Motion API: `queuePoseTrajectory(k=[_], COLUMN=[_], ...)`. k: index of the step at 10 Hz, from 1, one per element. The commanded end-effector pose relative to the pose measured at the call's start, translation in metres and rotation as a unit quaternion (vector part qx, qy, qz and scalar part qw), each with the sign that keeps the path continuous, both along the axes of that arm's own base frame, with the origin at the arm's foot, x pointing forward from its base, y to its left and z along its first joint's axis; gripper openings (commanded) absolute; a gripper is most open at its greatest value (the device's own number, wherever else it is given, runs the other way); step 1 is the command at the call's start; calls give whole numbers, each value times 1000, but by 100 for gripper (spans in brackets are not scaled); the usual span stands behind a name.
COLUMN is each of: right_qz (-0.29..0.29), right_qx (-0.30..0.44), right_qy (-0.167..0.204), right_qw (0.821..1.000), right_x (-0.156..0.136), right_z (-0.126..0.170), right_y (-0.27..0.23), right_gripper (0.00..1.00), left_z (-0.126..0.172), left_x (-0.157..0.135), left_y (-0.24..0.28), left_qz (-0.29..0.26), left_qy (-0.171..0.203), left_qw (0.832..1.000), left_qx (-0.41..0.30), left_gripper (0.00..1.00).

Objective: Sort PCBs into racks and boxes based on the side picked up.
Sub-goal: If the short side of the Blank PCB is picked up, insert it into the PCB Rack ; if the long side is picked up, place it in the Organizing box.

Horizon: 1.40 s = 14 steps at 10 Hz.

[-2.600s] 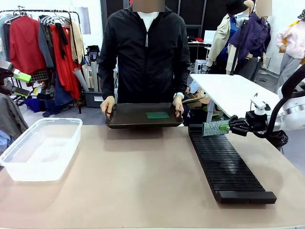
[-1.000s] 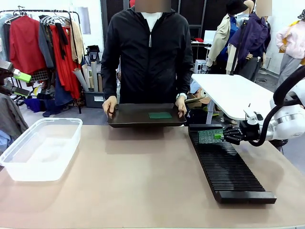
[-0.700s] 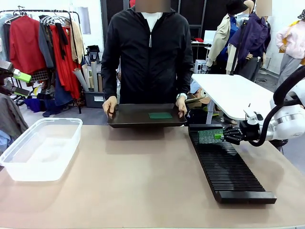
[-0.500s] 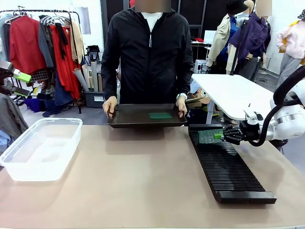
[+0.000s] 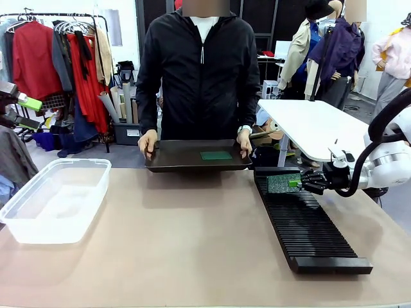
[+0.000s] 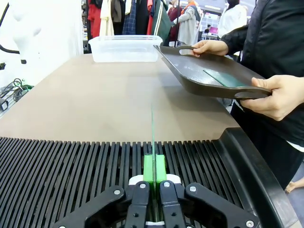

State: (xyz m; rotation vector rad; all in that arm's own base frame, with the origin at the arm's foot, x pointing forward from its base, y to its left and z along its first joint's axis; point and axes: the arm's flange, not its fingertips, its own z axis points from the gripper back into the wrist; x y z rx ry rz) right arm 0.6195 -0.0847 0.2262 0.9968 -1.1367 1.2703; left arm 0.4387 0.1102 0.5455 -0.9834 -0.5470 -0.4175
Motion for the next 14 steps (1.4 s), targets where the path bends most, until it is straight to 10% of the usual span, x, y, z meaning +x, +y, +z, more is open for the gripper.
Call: queuePoseTrajectory(k=[1, 14], right_qz=[0, 17], right_qx=[-1, 16], right_qy=[-2, -6], right_qw=[1000, 1000], right_x=[0, 13], right_z=[0, -18], right_y=[0, -9], right_gripper=[0, 0], left_z=[1, 1], left_x=[-1, -1], left_y=[-1, -1], left_qz=[-1, -1], left_qy=[-1, -1], left_qw=[1000, 1000], left_qx=[-4, -4], left_gripper=[100, 100])
